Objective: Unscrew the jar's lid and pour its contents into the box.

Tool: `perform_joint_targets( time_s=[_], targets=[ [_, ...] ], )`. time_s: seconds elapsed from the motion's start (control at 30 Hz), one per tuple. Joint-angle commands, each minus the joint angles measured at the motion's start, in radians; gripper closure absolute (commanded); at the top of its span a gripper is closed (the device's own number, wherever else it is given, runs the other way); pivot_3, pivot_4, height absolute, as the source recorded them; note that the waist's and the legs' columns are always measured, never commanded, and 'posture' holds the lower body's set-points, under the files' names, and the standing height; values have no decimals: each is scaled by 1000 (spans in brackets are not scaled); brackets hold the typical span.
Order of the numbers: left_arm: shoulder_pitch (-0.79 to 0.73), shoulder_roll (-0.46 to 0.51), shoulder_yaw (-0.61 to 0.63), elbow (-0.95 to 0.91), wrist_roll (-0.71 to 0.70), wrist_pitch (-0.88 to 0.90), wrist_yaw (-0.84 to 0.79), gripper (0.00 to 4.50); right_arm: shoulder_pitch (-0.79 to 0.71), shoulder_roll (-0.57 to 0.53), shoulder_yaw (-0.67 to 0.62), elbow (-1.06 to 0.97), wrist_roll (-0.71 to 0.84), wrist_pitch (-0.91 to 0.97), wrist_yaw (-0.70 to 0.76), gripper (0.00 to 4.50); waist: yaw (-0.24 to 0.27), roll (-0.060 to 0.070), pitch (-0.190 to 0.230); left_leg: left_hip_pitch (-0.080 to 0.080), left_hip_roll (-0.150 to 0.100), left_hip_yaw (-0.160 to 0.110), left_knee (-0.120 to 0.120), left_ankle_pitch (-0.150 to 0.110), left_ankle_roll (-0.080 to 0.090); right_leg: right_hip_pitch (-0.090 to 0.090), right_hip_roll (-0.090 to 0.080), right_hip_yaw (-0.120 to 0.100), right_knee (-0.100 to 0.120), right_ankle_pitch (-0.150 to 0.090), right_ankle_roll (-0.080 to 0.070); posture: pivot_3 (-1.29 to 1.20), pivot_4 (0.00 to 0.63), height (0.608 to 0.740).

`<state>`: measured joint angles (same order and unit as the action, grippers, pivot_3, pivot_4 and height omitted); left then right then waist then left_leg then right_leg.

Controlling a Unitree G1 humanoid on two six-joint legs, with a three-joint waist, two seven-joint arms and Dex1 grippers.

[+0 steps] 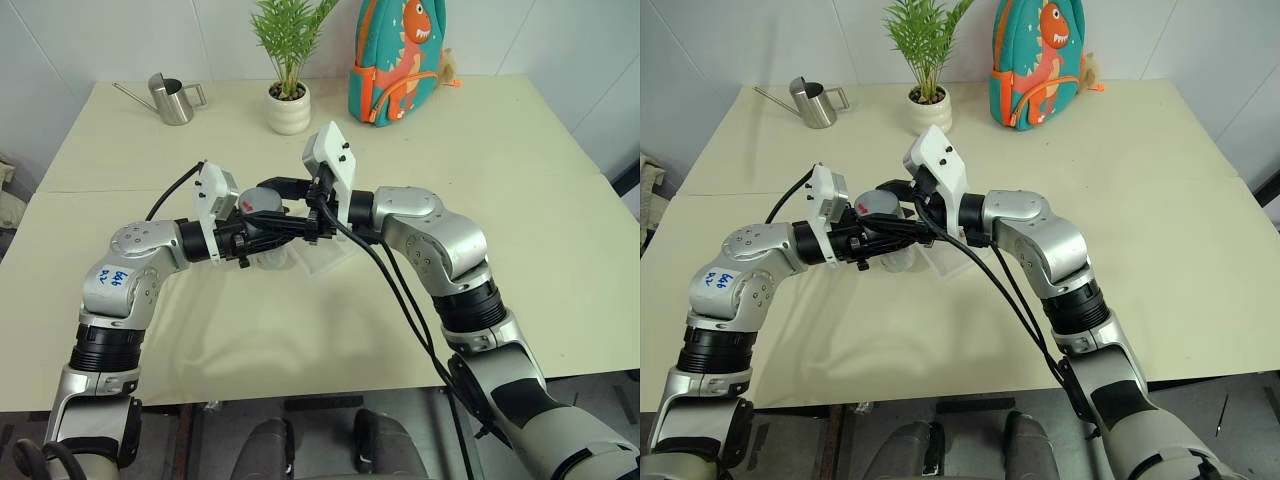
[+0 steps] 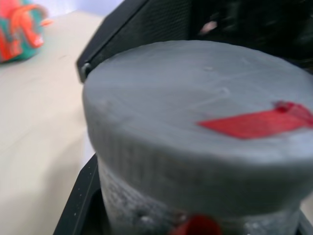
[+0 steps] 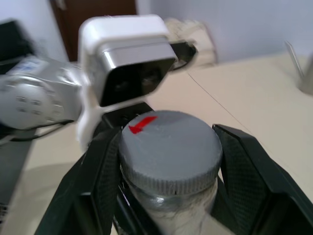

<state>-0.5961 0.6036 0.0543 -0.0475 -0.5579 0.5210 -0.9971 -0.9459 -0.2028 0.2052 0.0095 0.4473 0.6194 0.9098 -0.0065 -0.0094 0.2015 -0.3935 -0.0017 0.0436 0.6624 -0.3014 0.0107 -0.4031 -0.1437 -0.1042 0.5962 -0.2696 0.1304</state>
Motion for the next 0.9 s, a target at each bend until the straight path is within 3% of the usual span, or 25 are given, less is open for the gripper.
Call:
perform_joint_targets(
  time_s=[0.03,0.2,0.3,0.6,0.63,0.73,0.77,0.9],
  targets=[
    [-14,22,16,-77,-91,8,-115,2531,-29,-36,-29,-31,88,-64,193,1958,0,0,0,0,0,0,0,0,0,0,0,0,0,0,0,0,150,740],
    [-19,45,5,-100,-126,13,-226,2531,-92,-102,-8,34,108,-95,415,1958,1,0,0,0,0,3,1,0,0,0,0,0,0,0,0,0,150,740],
    [-10,51,-1,-113,-119,0,-252,2531,-120,-116,-6,66,110,-101,477,1958,0,0,0,0,0,6,2,0,0,0,0,0,1,0,0,0,150,740],
    [0,71,31,-97,-94,-9,-217,2531,-145,-117,-15,119,89,-99,457,1958,1,0,0,0,1,5,2,0,0,0,0,1,2,0,0,0,150,740],
    [2,76,38,-98,-97,-7,-213,2531,-145,-119,-17,124,87,-90,442,1173,1,0,0,0,1,5,2,0,0,0,0,1,2,0,0,0,150,740],
    [13,96,57,-101,-101,3,-203,2531,-149,-130,-35,135,87,-87,423,241,0,0,0,0,1,5,2,0,0,-1,0,1,2,0,0,0,150,740],
    [20,108,66,-104,-103,12,-200,2531,-151,-140,-48,142,88,-95,420,49,0,0,0,0,1,5,2,0,0,-1,0,1,2,0,0,0,150,740],
    [41,133,96,-108,-101,24,-178,2531,-145,-164,-75,149,73,-126,400,49,1,0,0,0,1,5,2,0,0,-1,0,1,2,0,0,0,150,740]
  ],
)
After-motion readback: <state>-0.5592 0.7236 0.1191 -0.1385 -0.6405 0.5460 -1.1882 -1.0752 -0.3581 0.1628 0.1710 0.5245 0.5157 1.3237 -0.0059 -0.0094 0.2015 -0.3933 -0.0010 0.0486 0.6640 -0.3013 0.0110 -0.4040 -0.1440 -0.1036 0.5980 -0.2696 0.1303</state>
